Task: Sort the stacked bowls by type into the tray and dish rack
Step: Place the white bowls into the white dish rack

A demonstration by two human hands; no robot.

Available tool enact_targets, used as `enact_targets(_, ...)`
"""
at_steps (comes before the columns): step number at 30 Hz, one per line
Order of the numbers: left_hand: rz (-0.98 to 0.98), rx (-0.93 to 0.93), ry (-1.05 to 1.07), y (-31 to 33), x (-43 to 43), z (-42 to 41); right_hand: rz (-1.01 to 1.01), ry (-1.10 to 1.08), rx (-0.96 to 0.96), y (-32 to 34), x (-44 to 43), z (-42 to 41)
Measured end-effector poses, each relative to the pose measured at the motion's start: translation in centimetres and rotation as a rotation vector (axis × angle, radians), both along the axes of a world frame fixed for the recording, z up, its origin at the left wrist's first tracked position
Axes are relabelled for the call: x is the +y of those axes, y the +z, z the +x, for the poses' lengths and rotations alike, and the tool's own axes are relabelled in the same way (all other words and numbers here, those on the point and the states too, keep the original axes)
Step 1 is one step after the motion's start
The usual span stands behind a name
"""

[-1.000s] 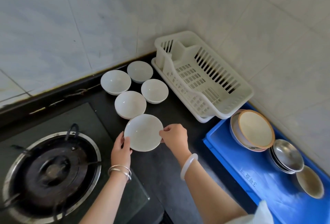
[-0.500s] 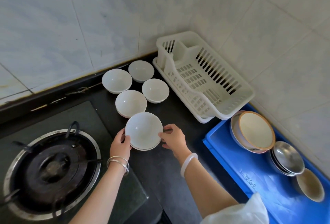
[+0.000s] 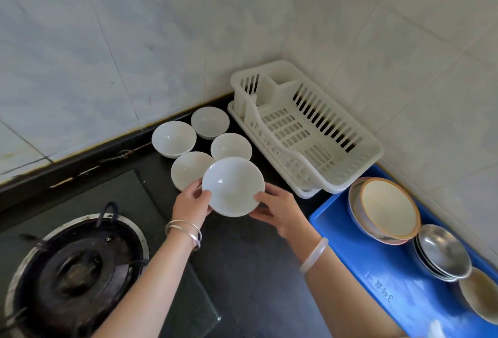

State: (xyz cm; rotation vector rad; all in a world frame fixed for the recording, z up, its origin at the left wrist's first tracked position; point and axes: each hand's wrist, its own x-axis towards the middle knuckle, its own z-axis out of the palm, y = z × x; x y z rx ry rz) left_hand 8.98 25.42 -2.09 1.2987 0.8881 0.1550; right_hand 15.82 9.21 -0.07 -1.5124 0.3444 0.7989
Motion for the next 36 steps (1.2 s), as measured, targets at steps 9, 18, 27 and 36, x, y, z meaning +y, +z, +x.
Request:
enact_targets(9, 0.003, -0.149, -0.187, 6.1, -3.1, 14.7, 0.065, -0.197, -0.187, 5.8, -4.0, 11.9)
enact_targets(18, 0.169, -0.024, -0.411, 4.2, -5.3, 27.8, 0.037, -0.301, -0.124, 3.6, -5.3, 21.3)
enact_targets(27, 0.223, 0.146, -0.491, -1.0, -5.8, 34.0, -0.081, -0.335, -0.097, -1.7, -4.7, 26.4)
enact_targets(36, 0.098, 0.086, -0.468, -3.4, -5.0, 36.4, -0.049, -0.341, -0.172, -4.6, -4.0, 28.6)
